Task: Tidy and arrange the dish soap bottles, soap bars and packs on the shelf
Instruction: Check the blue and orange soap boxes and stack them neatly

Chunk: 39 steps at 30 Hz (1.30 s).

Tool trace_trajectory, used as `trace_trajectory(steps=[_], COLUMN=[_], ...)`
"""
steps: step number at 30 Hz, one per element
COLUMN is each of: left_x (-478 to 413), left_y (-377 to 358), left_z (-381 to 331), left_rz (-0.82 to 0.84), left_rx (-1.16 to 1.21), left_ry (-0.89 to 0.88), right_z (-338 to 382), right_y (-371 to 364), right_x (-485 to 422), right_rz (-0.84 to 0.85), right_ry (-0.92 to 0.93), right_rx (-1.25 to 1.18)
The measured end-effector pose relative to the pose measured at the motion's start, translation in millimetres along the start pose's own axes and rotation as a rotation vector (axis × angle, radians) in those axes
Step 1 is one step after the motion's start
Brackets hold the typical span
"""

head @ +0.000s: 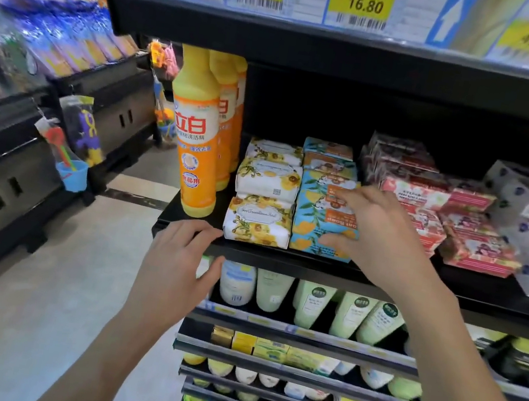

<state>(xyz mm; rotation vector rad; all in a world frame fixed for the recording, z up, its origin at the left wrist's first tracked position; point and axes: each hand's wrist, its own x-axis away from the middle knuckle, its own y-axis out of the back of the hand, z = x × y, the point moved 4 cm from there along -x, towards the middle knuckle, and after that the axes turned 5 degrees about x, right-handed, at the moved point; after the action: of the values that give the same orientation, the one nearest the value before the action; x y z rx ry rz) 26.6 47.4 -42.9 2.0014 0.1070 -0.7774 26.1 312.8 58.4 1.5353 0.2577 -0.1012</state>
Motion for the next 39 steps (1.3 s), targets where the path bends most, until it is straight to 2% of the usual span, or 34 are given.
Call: trace_trajectory(steps=[6, 12, 14, 17, 21, 25, 29, 31, 35, 39], left_x=[-2.0, -3.4, -5.0, -9.6, -19.5, -19.1, -12.0, -6.8, 1.6, 3.7], left_y=[0.0, 18.0, 22.4, 20.4, 10.5, -3.6, -14.9, -18.9, -26.2, -28.7], left_z=[-0.2, -21.7, -41.0, -68.1, -95.7, -111.8, -119.8, -124.7, -133.5, -138.9], left_rz=[-0.005, -0.093, -0.079, 0.004, 0.117, 0.120, 0.106, 0.101, 0.111, 0.117], left_rx=[-0.019, 0.180, 0.331, 0.678, 1.067, 1.282, 1.385, 1.403, 1.398, 1.391], left_ry=[0.018, 0.104, 0.129, 0.256, 0.410, 0.554, 0.643, 0.657, 0.635, 0.621], right_z=[-4.8, -5.4, -3.8, 1.6, 6.8, 3.0, -8.3, -15.4, -24.3, -26.6], right_y=[-3.0, -2.5, -1.1, 2.1, -2.6, -10.7, -15.7, -22.3, -39.2, -46.3], right_x=[-5.6, 12.2, 24.3, 43.3, 62.2, 73.3, 84.9, 92.6, 102.1, 106.8], right_rz=[-0.014, -0.241, -0.297, -0.356, -0.358, -0.327, -0.240, -0.164, -0.146, -0.139], right_ry=[0.006, 0.077, 0.098, 0.144, 0.166, 0.146, 0.070, -0.041, -0.253, -0.336], right_rx=[0.008, -0.238, -0.356, -0.512, -0.622, -0.715, -0.919, -1.137, -1.584, -1.700])
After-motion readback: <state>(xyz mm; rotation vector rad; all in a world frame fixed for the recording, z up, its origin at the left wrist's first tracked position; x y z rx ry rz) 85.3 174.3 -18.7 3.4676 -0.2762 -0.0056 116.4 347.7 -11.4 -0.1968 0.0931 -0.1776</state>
